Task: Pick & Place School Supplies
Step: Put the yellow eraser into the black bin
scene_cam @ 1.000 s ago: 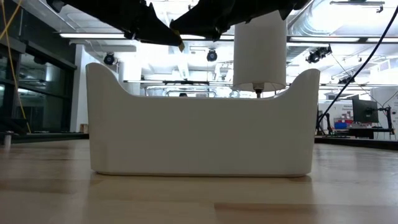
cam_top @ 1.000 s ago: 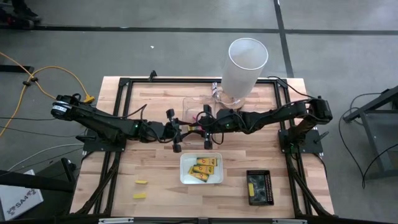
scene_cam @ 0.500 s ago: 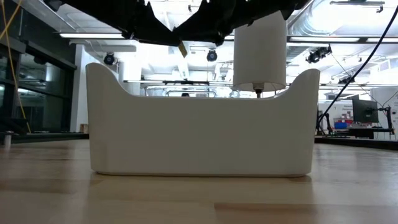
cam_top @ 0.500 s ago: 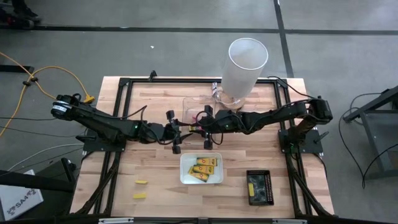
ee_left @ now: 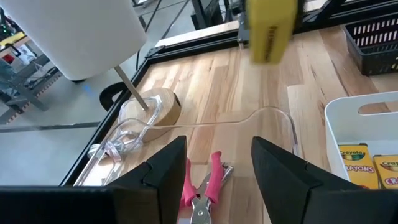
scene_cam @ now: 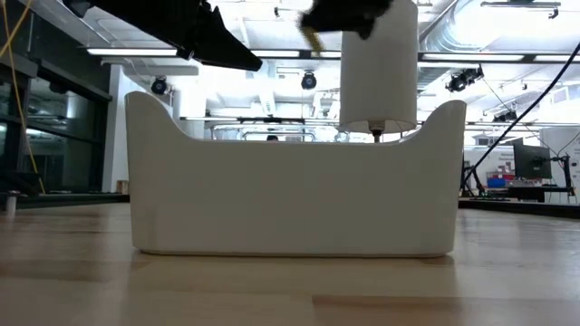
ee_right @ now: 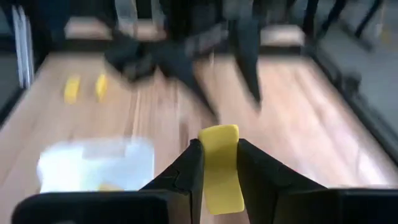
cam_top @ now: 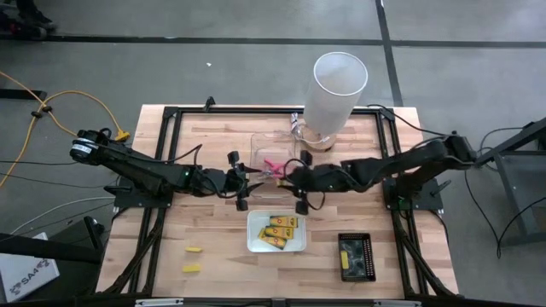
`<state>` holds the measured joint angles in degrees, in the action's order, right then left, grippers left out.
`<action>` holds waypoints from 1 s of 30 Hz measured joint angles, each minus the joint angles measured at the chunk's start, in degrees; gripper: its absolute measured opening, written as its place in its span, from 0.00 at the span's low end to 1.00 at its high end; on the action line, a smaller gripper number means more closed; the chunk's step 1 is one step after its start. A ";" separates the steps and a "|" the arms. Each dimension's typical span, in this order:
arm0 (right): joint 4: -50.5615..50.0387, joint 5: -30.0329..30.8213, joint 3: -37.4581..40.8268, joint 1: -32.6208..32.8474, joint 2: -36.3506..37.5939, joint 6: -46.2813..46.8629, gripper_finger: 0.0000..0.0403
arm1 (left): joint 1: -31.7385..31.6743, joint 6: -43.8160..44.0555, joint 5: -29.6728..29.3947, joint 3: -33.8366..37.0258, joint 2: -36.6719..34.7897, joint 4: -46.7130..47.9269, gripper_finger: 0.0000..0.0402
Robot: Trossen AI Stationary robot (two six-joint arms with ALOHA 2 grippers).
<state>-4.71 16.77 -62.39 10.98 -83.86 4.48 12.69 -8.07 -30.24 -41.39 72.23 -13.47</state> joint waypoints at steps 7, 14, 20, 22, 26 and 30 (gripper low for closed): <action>-16.84 1.29 0.15 7.10 5.43 17.09 0.18 | 0.00 0.08 0.00 0.00 0.00 0.31 0.43; -27.80 1.41 0.09 16.25 10.58 36.40 0.18 | 0.00 0.03 0.00 0.00 0.00 0.24 0.43; -36.64 2.72 0.07 24.68 12.17 52.27 0.18 | -0.02 0.50 0.00 0.00 0.00 0.17 0.43; -40.28 2.89 0.11 27.50 11.93 57.99 0.18 | -0.01 0.57 0.00 0.00 0.00 0.15 0.43; -41.80 4.14 2.47 32.50 11.31 66.75 0.18 | -0.02 0.58 0.00 0.00 0.00 0.15 0.43; -40.32 4.16 6.22 36.50 11.33 75.50 0.18 | -0.02 1.47 0.01 0.00 0.00 0.11 0.43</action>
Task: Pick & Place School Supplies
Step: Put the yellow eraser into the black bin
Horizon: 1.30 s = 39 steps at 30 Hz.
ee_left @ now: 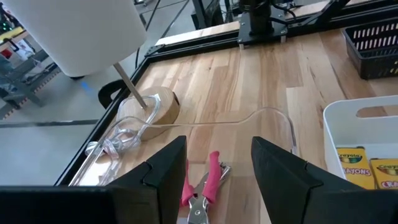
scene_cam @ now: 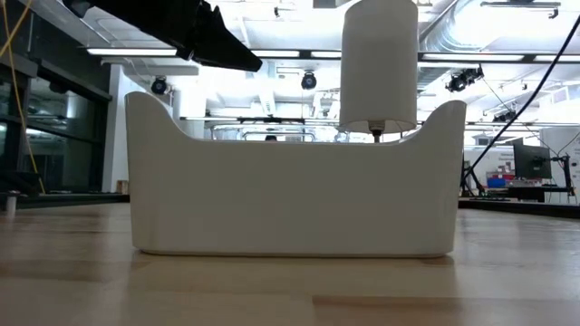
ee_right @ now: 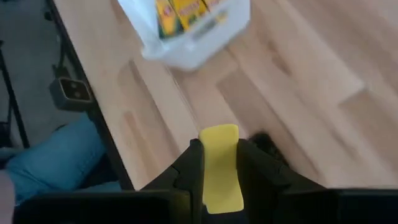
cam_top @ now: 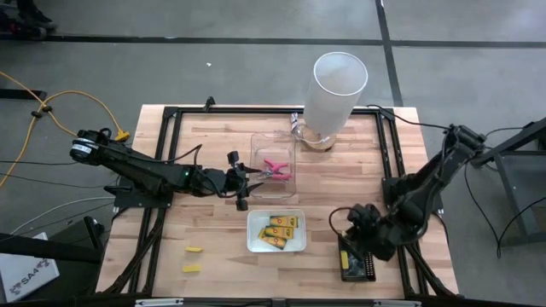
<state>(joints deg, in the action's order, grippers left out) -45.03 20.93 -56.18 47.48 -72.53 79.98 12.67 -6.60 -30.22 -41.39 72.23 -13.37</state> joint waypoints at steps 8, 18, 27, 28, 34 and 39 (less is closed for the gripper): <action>12.79 0.16 9.47 5.97 -0.39 12.07 0.18 | 0.04 0.62 0.01 0.00 0.00 0.00 0.43; 18.93 -1.98 13.28 7.65 -5.17 15.81 0.18 | 0.04 0.01 0.03 -0.02 0.00 -1.94 0.43; 17.71 -3.34 13.26 7.65 -5.53 15.81 0.23 | 0.26 0.19 0.05 -0.02 0.00 -1.95 0.43; 17.48 -3.38 13.26 7.65 -5.53 15.81 0.24 | 0.26 0.19 0.05 -0.02 0.00 -1.97 0.43; 16.81 -4.90 13.26 7.65 -5.53 15.92 0.25 | 0.26 0.20 0.03 -0.02 0.00 -2.10 0.43; 16.49 -5.91 13.26 7.65 -5.53 15.94 0.25 | 0.28 0.19 0.69 -0.02 0.00 -2.12 0.43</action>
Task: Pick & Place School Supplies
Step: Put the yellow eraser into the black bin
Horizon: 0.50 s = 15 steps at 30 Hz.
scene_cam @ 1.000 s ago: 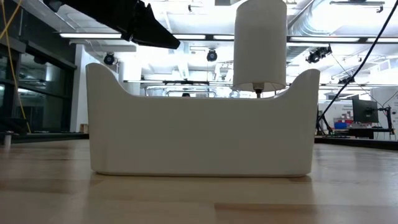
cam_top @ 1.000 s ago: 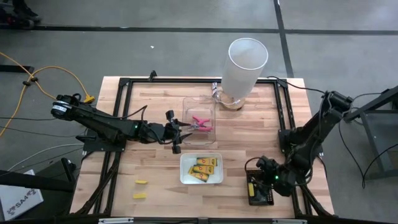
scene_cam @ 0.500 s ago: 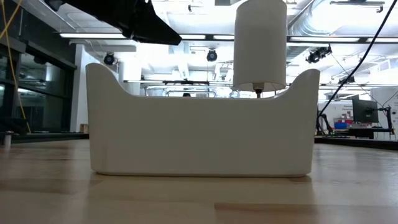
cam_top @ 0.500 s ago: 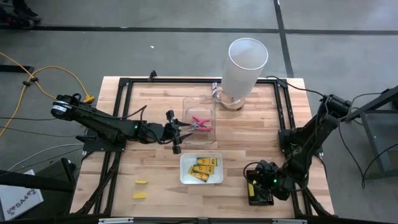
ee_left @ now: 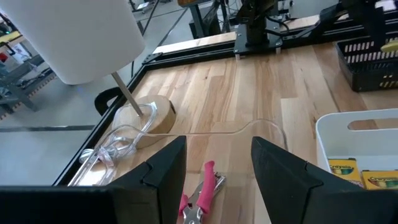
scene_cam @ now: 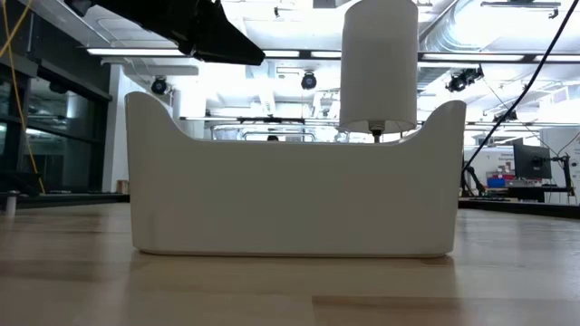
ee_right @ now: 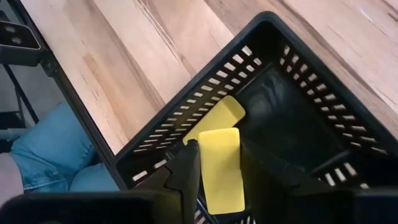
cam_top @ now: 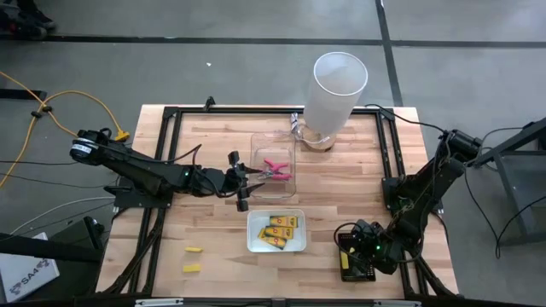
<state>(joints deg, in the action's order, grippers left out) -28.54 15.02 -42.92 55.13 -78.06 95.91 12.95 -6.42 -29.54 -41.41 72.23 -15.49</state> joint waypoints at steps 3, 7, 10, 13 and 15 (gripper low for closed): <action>-0.38 -0.01 -0.01 0.00 0.00 0.21 0.27 | 0.00 0.00 1.11 0.00 0.00 -0.05 0.43; -0.91 0.00 -0.02 -0.02 0.00 0.51 0.29 | 0.00 0.00 1.57 0.00 0.00 -0.23 0.43; -0.90 -0.02 -0.04 -0.02 0.00 0.51 0.30 | 0.00 0.00 1.57 0.00 0.00 -0.24 0.43; -0.89 -0.02 -0.04 -0.02 0.00 0.51 0.31 | 0.00 0.00 1.57 0.00 0.00 -0.22 0.43; -0.85 -0.16 -0.04 -0.02 0.00 0.50 0.31 | 0.00 0.00 1.55 0.00 0.00 -0.24 0.43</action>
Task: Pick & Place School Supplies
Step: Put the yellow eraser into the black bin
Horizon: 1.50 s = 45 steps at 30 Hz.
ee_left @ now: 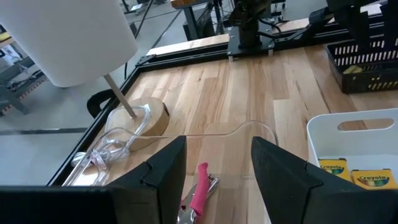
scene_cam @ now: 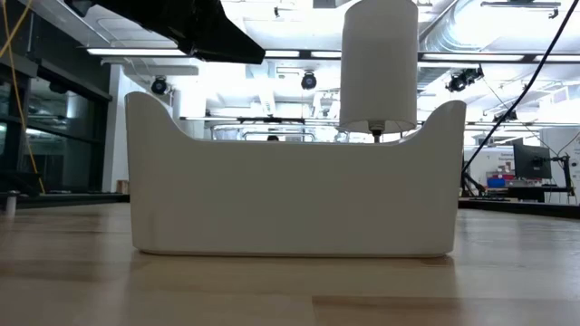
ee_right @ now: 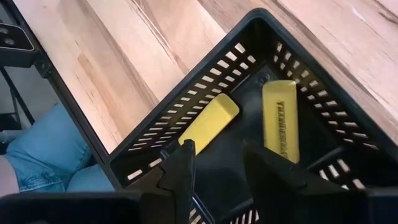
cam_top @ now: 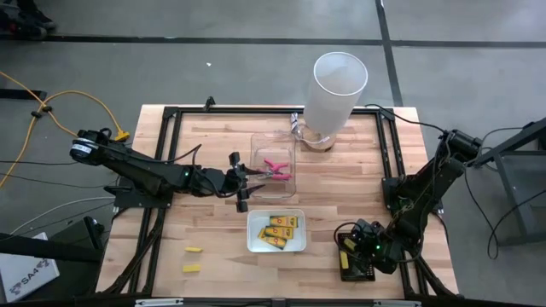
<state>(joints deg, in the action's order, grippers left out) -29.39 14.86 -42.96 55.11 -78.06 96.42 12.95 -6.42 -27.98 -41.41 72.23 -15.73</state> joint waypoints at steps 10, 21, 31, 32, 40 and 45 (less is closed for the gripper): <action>1.89 -2.56 0.00 -2.33 2.16 -1.99 0.31 | 1.27 -2.88 -0.69 0.00 -0.02 0.01 0.43; 15.77 -4.99 -0.04 -13.02 5.01 -24.02 0.31 | 13.03 5.80 -5.78 0.00 -4.84 10.60 0.43; 21.94 -7.61 -0.04 -21.72 4.98 -43.81 0.31 | 29.73 33.37 -8.44 -0.04 -8.22 29.00 0.43; 21.93 -7.71 -0.04 -22.34 4.96 -44.28 0.31 | 31.06 37.03 -7.71 -0.04 -8.16 31.40 0.43; 23.78 -7.93 -0.04 -25.56 4.94 -47.61 0.31 | 39.30 63.93 1.50 -0.04 -6.03 48.83 0.43; 25.14 -7.71 -0.04 -26.73 4.94 -48.28 0.31 | 42.04 67.71 7.86 -0.04 -3.54 49.29 0.43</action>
<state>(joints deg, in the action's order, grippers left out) -4.24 7.15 -43.00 28.38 -73.12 48.14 54.99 61.30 -20.12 -41.45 68.68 33.57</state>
